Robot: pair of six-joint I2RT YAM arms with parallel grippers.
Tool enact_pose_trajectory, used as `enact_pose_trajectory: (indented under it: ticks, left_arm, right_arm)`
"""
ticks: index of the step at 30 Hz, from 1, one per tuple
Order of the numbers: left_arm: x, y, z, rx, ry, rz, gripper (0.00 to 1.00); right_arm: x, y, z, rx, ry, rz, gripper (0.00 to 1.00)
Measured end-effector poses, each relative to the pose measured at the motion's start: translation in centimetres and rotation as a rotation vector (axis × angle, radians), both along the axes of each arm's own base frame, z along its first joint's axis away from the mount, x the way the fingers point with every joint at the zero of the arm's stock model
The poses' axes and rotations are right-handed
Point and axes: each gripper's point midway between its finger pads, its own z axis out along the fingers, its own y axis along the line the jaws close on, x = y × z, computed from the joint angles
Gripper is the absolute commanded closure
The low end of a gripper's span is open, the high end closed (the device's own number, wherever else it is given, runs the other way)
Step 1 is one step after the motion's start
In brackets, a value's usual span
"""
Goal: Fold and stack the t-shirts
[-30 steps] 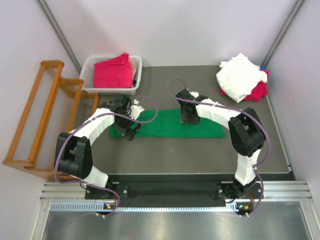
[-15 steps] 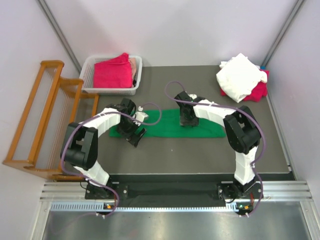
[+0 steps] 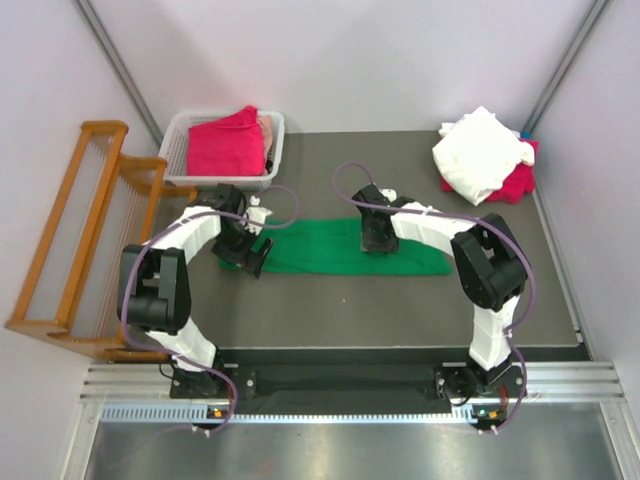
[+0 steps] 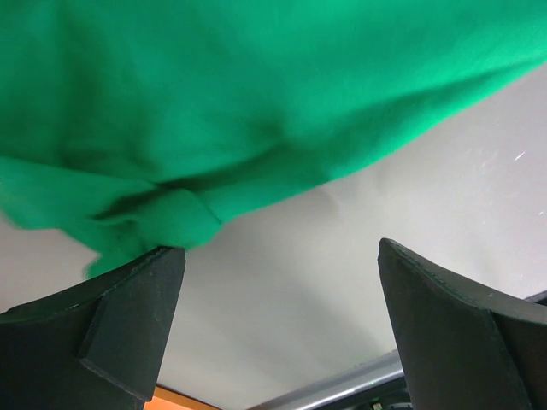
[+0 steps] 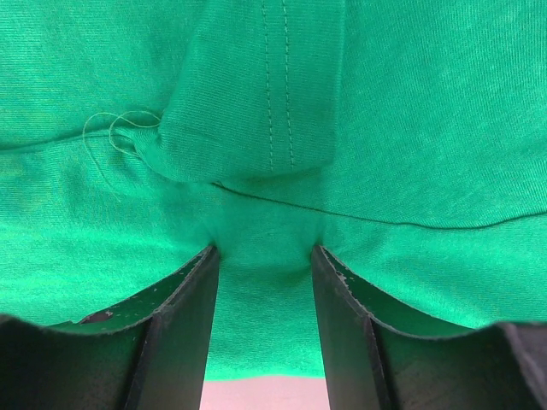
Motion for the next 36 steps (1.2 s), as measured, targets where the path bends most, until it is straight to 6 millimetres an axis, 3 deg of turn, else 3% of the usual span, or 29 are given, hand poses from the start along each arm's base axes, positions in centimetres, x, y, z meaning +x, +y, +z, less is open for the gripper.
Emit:
enact_pose_trajectory:
  ticks: [6, 12, 16, 20, 24, 36]
  left_arm:
    - [1.9, -1.2, 3.0, -0.058, -0.079, -0.004, 0.01]
    - [2.7, -4.5, 5.7, -0.139, -0.132, -0.051, 0.01]
    - [1.6, -5.8, 4.9, -0.148, -0.097, -0.085, 0.01]
    - [0.2, -5.1, 1.9, -0.111, -0.015, -0.074, 0.01]
    - [-0.7, -4.4, 0.1, -0.074, 0.028, -0.065, 0.01]
    - [0.3, -2.2, -1.0, -0.023, 0.005, -0.027, 0.01]
  right_arm:
    - [0.0, 0.0, 0.0, 0.005, 0.0, -0.001, 0.53]
    - [0.0, 0.0, 0.0, 0.007, 0.002, -0.002, 0.53]
    - [0.0, 0.0, 0.0, 0.009, 0.003, -0.001, 0.54]
    - [0.0, -0.1, 0.0, 0.012, 0.002, -0.002, 0.55]
    - [0.0, -0.1, 0.0, 0.02, 0.005, -0.004, 0.55]
    - [-0.5, -0.4, 0.1, 0.044, -0.003, -0.004, 0.56]
